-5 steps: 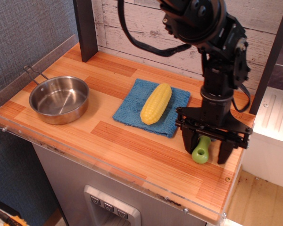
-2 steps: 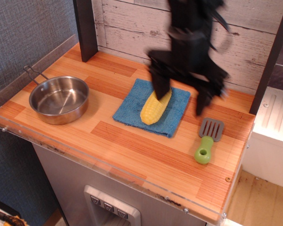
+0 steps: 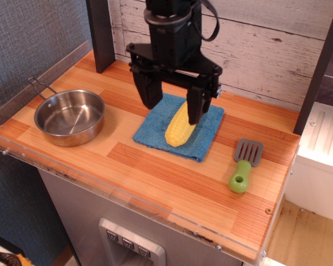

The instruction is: Move the spatula to the right side of the table

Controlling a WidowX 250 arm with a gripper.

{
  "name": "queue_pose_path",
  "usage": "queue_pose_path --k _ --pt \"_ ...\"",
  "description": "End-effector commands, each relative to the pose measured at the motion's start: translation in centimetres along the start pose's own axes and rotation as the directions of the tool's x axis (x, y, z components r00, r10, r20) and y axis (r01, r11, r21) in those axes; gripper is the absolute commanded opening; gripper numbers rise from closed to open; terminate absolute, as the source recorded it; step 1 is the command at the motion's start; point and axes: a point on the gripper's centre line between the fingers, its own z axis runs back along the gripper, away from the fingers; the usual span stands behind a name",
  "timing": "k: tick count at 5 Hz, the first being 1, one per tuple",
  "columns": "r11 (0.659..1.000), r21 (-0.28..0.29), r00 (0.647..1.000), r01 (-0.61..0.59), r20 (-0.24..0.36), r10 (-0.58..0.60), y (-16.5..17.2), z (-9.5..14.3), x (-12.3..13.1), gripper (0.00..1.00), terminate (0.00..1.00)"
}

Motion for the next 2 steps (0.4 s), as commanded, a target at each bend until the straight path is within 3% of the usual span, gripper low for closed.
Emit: queue_pose_path --k 1,2 --pt "0.999 -0.036 0.995 0.033 -0.090 -0.036 1.18 0.22 -0.70 1.00 0.00" --pt "0.999 -0.036 0.995 0.033 -0.090 -0.036 1.18 0.22 -0.70 1.00 1.00"
